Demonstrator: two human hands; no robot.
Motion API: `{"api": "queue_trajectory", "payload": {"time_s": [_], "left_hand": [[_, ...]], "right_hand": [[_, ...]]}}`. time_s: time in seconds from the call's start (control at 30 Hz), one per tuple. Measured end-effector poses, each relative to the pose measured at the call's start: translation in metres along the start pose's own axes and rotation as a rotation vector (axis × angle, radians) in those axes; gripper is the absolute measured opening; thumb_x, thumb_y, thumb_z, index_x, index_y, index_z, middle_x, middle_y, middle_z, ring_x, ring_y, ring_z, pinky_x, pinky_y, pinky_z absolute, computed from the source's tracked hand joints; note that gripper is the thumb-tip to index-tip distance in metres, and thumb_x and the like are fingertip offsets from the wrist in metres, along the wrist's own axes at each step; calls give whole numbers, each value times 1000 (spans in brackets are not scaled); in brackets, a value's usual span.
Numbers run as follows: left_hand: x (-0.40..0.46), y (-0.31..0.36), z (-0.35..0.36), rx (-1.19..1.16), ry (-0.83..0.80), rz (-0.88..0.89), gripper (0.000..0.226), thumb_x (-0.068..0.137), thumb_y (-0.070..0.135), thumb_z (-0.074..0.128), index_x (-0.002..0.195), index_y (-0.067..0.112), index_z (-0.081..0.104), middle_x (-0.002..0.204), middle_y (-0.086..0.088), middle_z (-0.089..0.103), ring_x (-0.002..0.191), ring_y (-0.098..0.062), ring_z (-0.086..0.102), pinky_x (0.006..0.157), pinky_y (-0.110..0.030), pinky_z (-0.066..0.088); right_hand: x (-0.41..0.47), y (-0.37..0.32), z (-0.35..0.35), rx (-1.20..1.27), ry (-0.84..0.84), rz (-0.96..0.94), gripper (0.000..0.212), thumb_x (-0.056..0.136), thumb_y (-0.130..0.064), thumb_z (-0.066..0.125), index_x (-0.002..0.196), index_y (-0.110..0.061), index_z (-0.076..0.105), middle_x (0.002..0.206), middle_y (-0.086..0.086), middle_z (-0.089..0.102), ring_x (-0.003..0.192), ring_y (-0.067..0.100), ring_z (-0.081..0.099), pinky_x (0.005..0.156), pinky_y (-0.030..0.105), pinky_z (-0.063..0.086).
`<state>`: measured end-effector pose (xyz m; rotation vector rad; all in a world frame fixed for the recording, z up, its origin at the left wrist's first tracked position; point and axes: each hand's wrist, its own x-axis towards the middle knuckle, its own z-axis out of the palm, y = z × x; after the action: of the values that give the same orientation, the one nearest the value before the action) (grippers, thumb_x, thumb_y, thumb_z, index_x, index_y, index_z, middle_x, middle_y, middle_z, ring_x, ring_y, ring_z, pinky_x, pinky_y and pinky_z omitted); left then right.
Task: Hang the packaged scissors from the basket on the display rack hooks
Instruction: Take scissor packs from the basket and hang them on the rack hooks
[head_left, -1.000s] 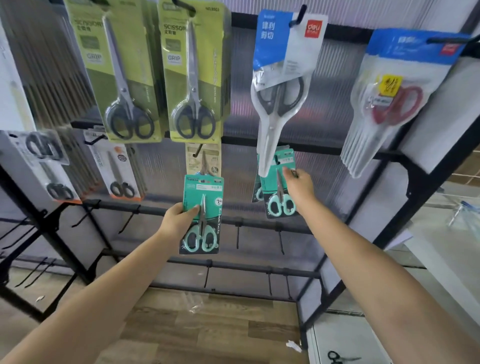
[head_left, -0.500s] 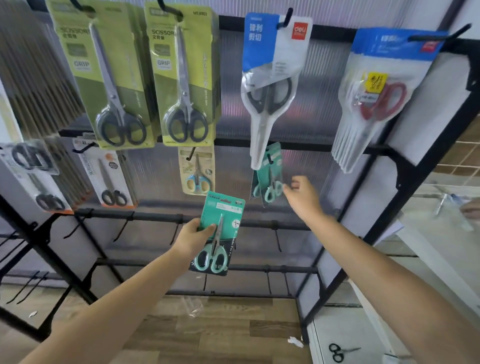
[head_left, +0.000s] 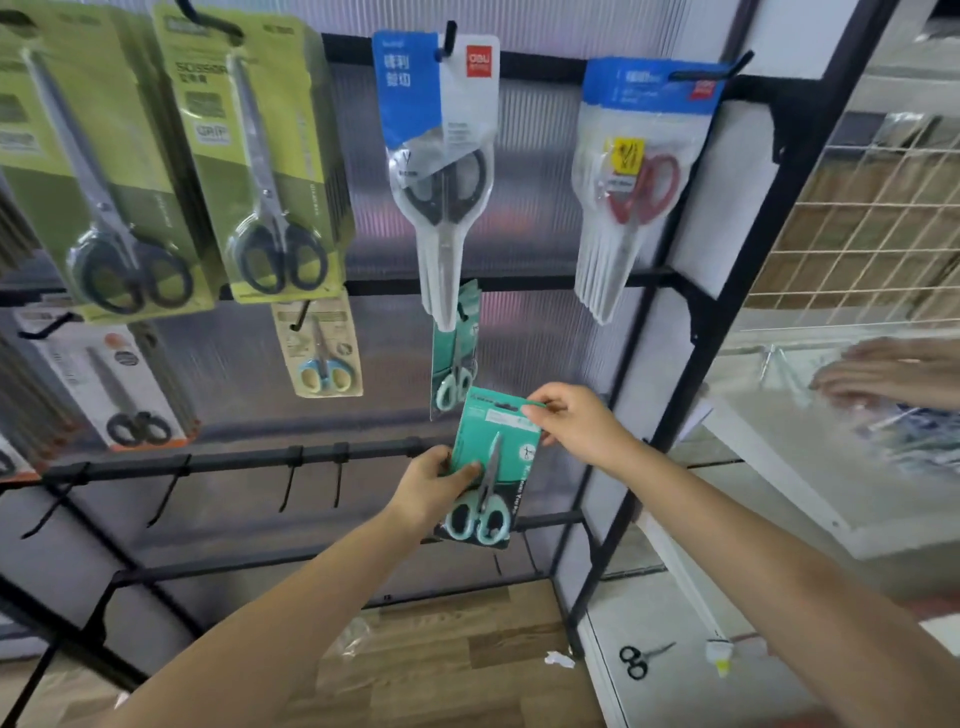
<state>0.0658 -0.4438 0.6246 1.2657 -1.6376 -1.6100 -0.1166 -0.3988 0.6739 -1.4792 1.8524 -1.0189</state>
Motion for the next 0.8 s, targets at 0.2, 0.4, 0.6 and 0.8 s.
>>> {"api": "queue_trajectory", "payload": {"time_s": [0.2,0.4,0.6,0.8], "left_hand": [[2,3,5,38,24,33,15,91,9,59,78,8,50,82,-14,63,72,-23,59,65,-32,52],[13,21,-5,-15,143,101,11,91,10,58,83,4,53,83,-13,64,76,-23,59,72,-37,51],[28,24,-12,-2,251,65,18,91,15,59,75,14,52,78,-3,64,72,-16,60,72,-35,53],[39,29,-16,12,301,48,19,92,16,58,75,16,51,78,-4,63,78,-21,60,80,-41,53]], "right_hand": [[16,-16,-17,23,133,-80,4,92,-13,57,91,-15,60,83,-5,62,76,11,60,65,27,55],[49,-39,-16,19,206,-128,11,91,-15,60,98,-10,65,83,-8,61,87,18,61,77,40,55],[73,-49,-9,26,205,-143,16,92,-16,58,104,-6,64,92,0,63,86,14,60,66,25,52],[87,-49,-4,41,192,-154,16,91,-18,59,102,-9,65,92,0,64,92,19,64,80,38,55]]}}
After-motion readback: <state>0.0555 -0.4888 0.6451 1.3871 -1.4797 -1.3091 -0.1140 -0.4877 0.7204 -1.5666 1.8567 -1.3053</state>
